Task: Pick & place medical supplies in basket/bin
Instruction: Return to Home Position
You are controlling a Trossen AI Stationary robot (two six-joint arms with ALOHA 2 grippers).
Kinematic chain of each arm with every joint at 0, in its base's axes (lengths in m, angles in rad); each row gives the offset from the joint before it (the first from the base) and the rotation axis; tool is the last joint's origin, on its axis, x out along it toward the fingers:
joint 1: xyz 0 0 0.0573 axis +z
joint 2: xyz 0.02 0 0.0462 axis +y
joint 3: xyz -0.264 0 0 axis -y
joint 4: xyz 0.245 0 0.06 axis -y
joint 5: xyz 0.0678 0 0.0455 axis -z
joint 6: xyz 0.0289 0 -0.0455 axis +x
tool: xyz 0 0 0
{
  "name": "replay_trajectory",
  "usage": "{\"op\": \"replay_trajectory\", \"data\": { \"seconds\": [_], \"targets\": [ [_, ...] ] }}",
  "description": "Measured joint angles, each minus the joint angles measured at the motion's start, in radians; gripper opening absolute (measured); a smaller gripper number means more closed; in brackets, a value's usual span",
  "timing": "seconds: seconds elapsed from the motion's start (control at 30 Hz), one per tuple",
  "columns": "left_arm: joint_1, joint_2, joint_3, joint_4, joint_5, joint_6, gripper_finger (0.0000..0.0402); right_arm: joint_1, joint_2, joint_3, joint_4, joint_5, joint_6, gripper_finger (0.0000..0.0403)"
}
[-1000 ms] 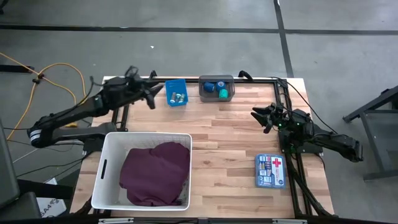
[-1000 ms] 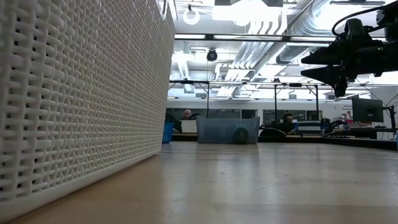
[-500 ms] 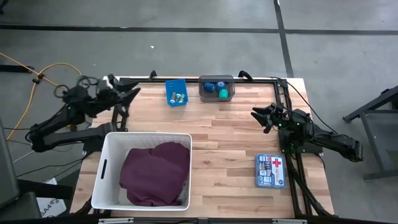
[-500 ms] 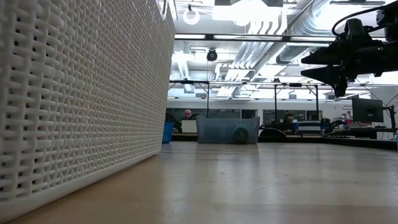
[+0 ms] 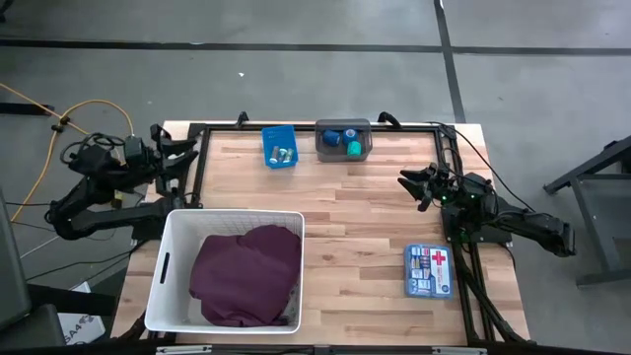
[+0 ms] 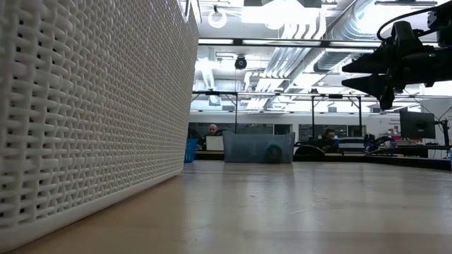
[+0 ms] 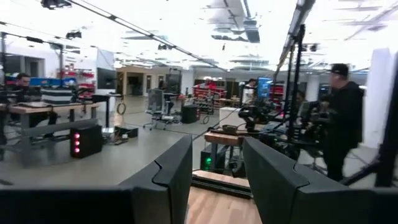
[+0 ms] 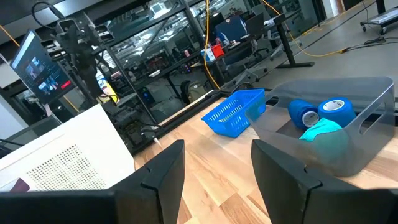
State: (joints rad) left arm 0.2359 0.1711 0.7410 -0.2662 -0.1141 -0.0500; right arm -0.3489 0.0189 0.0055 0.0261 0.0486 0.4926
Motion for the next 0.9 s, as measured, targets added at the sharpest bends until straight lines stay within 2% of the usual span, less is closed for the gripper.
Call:
{"op": "replay_trajectory", "data": {
  "seconds": [0.47, 0.67, 0.9],
  "targets": [
    [-0.004, -0.110, -0.002, -0.123, 0.045, 0.000, 0.0136, 0.000, 0.000, 0.000, 0.000, 0.000, 0.000, 0.0173],
    [-0.004, -0.167, -0.049, -0.122, 0.045, -0.004, 0.0136, 0.000, 0.000, 0.000, 0.000, 0.000, 0.000, 0.0173],
    [-0.004, -0.167, -0.082, -0.119, 0.055, -0.015, 0.0136, 0.000, 0.000, 0.000, 0.000, 0.000, 0.000, 0.0173]
  ]
}}
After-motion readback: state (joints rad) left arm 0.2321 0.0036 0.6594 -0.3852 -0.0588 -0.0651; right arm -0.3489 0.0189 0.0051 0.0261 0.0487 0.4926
